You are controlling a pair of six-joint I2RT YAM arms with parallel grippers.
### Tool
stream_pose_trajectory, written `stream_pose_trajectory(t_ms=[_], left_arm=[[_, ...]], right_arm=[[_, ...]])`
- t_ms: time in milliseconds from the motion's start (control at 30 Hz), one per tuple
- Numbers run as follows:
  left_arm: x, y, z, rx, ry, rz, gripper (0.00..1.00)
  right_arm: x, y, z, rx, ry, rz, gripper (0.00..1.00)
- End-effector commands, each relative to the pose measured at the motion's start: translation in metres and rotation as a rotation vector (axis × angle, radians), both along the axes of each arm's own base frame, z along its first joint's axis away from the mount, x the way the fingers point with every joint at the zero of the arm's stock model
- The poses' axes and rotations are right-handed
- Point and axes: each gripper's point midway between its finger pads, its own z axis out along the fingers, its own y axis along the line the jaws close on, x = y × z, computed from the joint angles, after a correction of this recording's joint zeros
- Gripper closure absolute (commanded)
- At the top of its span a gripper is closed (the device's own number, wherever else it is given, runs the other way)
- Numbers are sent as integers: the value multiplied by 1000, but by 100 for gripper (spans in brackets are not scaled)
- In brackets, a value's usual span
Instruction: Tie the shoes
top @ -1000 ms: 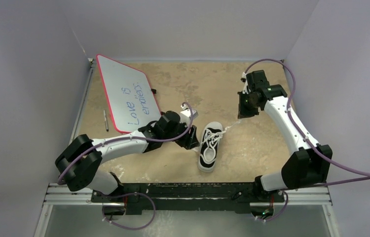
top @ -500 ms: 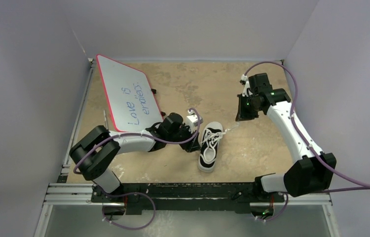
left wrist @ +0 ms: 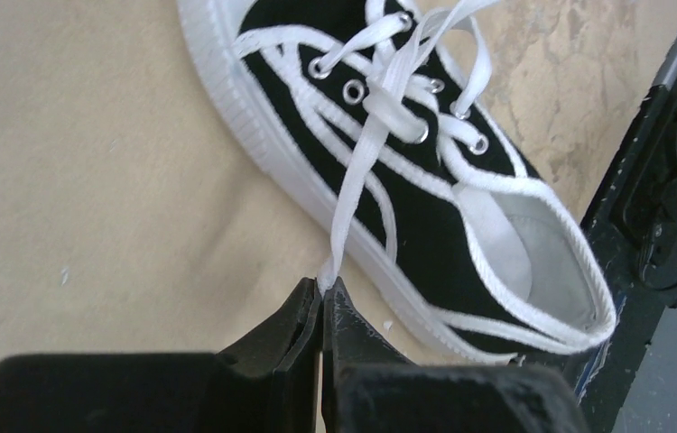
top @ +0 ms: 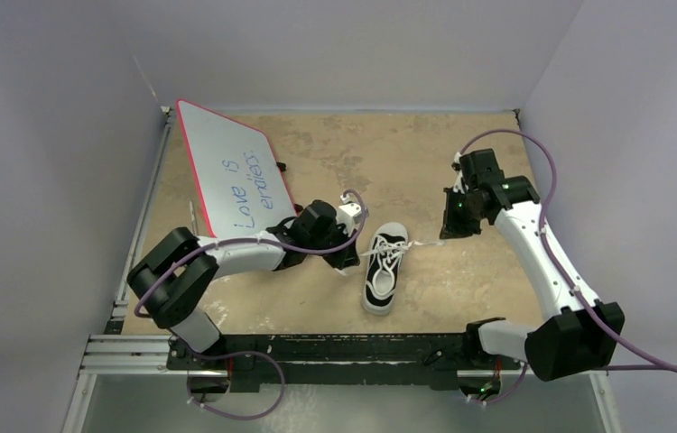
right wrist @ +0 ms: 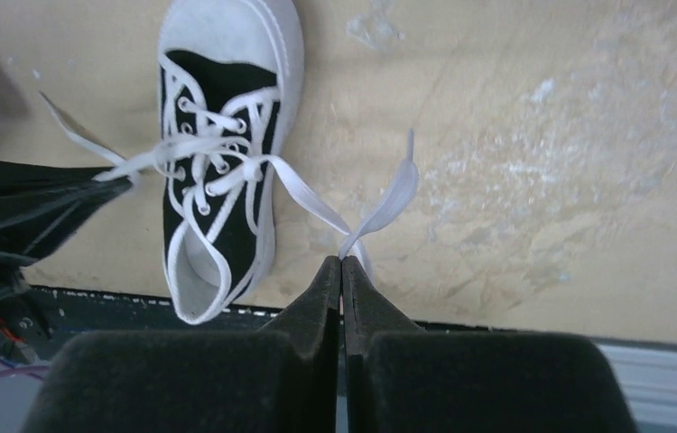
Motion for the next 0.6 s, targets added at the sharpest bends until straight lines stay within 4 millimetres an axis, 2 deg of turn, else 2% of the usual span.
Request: stream_pose_trajectory(t_ms=[0, 67, 200, 400, 567], left_arm=[[2, 29, 24, 98, -48, 54, 100], [0, 46, 23, 161, -39, 99, 100], [-3, 65, 34, 168, -43, 195, 100], [8, 110, 40, 292, -121, 378, 100], [5, 123, 56, 264, -169, 411, 100]], right_arm=[[-35, -8, -8, 3, 89, -136, 100], [-41, -8, -9, 11, 81, -161, 100], [-42, -13, -16, 2, 59, -200, 100], [-54, -52, -39, -192, 107, -390, 100], [-49, -69, -37, -248, 62, -530, 100]])
